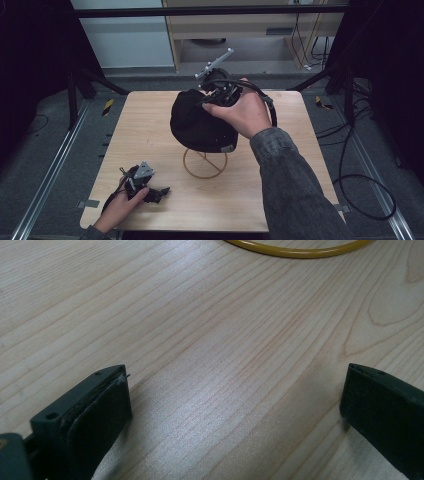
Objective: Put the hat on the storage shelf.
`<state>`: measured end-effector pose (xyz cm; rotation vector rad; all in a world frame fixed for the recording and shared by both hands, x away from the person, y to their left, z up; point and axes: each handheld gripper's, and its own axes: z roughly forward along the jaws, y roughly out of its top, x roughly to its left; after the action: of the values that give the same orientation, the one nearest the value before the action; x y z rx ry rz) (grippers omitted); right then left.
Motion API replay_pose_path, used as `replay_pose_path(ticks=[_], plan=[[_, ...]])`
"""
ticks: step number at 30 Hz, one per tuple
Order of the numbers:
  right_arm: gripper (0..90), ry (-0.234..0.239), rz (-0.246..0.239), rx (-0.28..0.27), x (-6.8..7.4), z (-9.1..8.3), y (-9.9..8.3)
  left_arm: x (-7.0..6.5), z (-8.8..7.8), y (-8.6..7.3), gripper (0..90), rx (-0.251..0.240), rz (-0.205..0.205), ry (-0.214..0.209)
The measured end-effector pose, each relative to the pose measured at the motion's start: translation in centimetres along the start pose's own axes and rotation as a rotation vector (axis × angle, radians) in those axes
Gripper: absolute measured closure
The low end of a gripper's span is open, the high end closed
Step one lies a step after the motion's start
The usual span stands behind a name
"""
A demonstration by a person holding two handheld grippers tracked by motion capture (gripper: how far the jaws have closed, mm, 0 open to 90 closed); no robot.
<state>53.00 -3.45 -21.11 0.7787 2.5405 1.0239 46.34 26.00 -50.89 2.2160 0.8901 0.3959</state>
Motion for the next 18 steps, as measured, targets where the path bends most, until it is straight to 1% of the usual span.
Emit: replay_pose_path(ticks=[4,10,18], plan=[[74.3,-0.005,-0.013,0.026,0.3,0.7,-0.1,0.0,0.0,0.0,0.0,0.001,0.001,0.0],[74.1,-0.001,-0.012,0.041,0.3,1.5,-0.2,0.0,0.0,0.0,0.0,0.001,0.001,0.0],[73.7,-0.001,-0.006,0.047,0.3,1.8,-0.2,0.0,0.0,0.0,0.0,0.001,0.001,0.0]])
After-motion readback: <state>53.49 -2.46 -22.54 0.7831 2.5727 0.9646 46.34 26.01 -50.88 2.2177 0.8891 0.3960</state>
